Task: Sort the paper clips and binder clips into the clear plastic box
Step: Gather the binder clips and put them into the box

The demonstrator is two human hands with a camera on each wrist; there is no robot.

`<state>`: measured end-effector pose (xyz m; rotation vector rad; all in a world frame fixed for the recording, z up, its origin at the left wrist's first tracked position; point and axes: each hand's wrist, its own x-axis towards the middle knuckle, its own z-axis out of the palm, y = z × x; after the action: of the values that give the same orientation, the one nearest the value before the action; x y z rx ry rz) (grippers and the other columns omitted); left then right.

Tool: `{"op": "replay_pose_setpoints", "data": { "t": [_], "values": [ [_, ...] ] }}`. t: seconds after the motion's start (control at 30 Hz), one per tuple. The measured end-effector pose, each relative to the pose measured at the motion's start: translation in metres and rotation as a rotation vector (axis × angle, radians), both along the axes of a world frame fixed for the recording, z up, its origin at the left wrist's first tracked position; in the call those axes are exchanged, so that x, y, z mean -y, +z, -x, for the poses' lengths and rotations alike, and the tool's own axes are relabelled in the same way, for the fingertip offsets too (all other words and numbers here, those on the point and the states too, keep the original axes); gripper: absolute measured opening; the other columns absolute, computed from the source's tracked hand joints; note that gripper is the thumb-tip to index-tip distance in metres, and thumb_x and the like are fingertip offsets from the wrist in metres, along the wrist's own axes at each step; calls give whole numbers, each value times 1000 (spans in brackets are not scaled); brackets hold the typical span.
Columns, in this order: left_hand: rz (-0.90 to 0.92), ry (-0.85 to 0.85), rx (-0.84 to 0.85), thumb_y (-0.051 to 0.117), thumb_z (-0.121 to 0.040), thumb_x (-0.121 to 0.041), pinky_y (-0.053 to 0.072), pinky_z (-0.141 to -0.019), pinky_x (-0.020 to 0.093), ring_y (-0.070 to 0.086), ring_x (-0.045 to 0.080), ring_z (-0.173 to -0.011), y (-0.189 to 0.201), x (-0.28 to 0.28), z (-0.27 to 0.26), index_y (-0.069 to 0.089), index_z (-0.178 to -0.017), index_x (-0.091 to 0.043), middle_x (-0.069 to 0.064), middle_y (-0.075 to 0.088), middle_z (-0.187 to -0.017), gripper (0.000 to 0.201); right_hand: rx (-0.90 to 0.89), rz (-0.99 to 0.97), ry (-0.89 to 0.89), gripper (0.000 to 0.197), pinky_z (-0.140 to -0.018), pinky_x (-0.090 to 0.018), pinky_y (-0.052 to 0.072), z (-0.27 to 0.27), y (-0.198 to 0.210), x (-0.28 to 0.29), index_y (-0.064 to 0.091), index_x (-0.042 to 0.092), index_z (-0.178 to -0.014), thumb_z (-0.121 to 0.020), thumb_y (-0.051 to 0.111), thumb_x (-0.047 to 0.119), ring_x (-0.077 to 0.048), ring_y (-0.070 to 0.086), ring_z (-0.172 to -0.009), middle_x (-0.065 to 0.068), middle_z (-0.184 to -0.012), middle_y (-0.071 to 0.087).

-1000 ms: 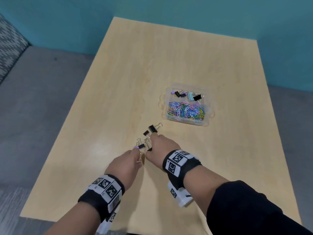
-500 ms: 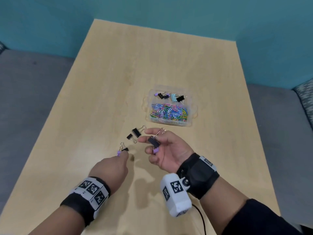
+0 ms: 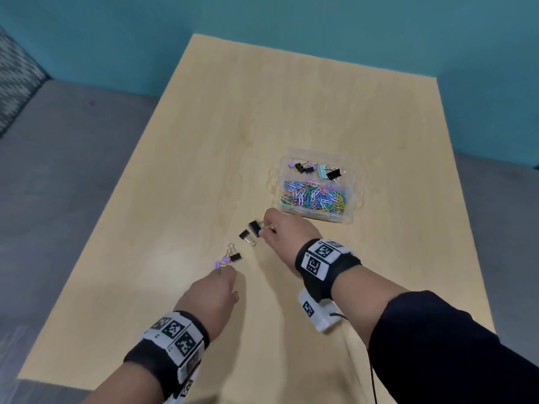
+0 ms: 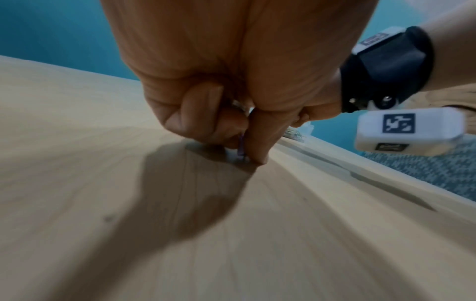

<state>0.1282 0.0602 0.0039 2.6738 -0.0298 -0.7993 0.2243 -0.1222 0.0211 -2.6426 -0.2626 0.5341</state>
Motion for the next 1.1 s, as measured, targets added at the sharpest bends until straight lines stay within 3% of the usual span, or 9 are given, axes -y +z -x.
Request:
{"op": "replay_pose_setpoints", "data": {
  "t": [0.13,0.27,0.4,0.57,0.7,0.8,0.9,1.0,1.1],
  "values": [
    [213,64,-3,50,-84,-19,35,-52,26,45,14,-58,0,-6,9,39,-80,-23,-4,52,-68,12,64,260,326,44,-54,-34,46,-13,-7,-13,25,29,-133,-94,45,32,-29,55,-65,-3,-73,56],
    [941,883,-236,54,-68,-9,28,-40,22,39,15,-45,9,-15,10,63,-85,-9,3,52,-62,18,105,346,451,22,-49,-33,40,-22,-11,-17,37,18,-113,-96,45,29,-28,52,-63,-2,-70,46],
    [1288,1190,-319,46,-82,8,35,-39,20,49,18,-50,19,-35,6,57,-86,-6,17,65,-79,17,18,205,278,17,-59,-39,50,-19,-7,-10,40,18,-107,-94,47,26,-30,56,-70,-5,-77,56],
    [892,1067,-103,46,-88,-1,26,-39,20,37,15,-43,7,-34,-10,62,-80,-12,9,55,-67,21,-429,-822,-600,13,-39,-21,29,-13,17,2,51,20,-105,-93,50,15,-18,39,-42,-9,-63,54],
    [385,522,54,57,-88,-37,36,-47,25,45,14,-49,12,-23,-21,52,-83,-27,-6,64,-73,12,-574,-1279,-939,20,-45,-19,16,-31,44,33,52,19,-107,-92,39,13,-14,29,-43,-6,-60,47],
    [132,248,10,60,-84,-44,35,-52,24,52,6,-62,12,-17,-26,35,-92,-35,-12,55,-77,27,-339,-1015,-900,19,-43,-19,18,-66,52,54,52,20,-98,-92,37,11,-15,30,-42,-6,-58,47],
    [65,168,33,50,-91,-34,33,-51,25,49,9,-63,11,-15,-31,33,-85,-28,-11,50,-73,19,-60,-370,-495,19,-46,-27,36,-106,52,74,54,21,-98,-88,40,12,-23,48,-50,-9,-67,58],
    [32,114,21,47,-94,-33,32,-52,25,48,10,-63,15,-13,-34,33,-81,-24,-8,50,-72,21,-51,165,-107,27,-60,-34,45,-132,48,84,48,23,-114,-91,36,13,-31,57,-72,-13,-85,60],
    [15,86,-2,46,-94,-34,31,-52,25,46,9,-61,17,-13,-35,28,-76,-26,-7,50,-71,26,-77,315,31,37,-69,-32,46,-146,46,83,45,25,-129,-94,39,14,-31,57,-87,-13,-108,61]
  ]
}}
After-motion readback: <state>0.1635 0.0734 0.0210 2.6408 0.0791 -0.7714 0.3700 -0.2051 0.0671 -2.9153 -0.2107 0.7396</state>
